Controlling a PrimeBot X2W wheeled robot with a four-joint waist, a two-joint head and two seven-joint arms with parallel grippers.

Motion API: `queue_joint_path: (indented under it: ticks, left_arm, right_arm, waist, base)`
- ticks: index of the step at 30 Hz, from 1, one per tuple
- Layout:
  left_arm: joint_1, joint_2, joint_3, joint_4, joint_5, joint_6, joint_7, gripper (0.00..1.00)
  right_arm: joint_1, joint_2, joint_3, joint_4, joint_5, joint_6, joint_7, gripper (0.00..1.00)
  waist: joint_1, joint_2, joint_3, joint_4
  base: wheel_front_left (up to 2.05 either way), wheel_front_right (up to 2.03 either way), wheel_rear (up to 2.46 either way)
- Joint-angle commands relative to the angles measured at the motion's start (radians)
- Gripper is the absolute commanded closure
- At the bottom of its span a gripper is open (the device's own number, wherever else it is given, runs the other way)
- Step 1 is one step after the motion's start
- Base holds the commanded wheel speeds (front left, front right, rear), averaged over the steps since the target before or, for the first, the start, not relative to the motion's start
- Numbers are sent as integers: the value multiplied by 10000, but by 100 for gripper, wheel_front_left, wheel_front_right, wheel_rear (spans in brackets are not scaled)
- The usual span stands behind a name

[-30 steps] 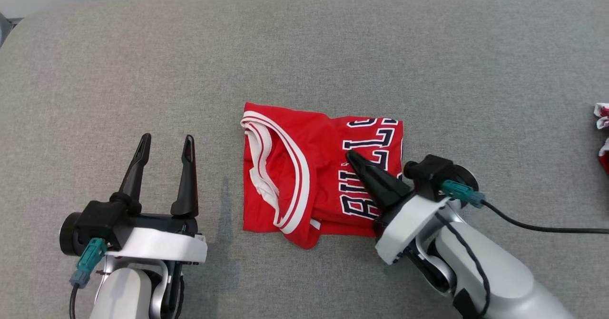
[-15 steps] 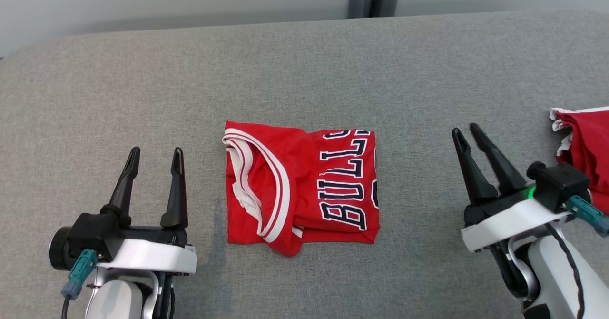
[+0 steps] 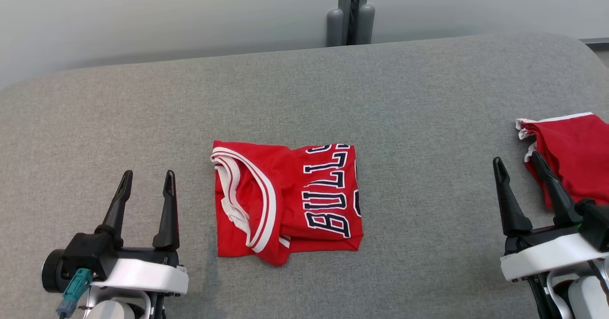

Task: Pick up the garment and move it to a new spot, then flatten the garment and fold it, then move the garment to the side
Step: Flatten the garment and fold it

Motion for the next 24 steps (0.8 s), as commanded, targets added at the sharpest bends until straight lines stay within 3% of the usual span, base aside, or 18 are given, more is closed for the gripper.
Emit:
queue_joint_path:
  ticks: [1,14,19,24]
  left_arm:
    - [75,71,24,-32,8,44,-26,0]
    - [-23,144,-132,-171,-53,117,75,0]
    - [-134,159,-199,-181,-67,142,79,0]
    - [-265,124,-299,-158,-100,151,57,0]
  right_arm:
    - [165,23,-100,-168,-110,-5,94,0]
    - [406,208,-43,-806,-393,-5,531,0]
    - [314,124,1459,-944,-379,-5,816,0]
    - [111,19,3701,-853,-82,-5,1091,0]
  waist:
    - [0,0,-35,-41]
    - [0,0,32,-3]
    - [0,0,154,94]
    - [0,0,333,272]
  base:
    - [0,0,0]
    - [0,0,0]
    - [0,0,0]
    - [0,0,0]
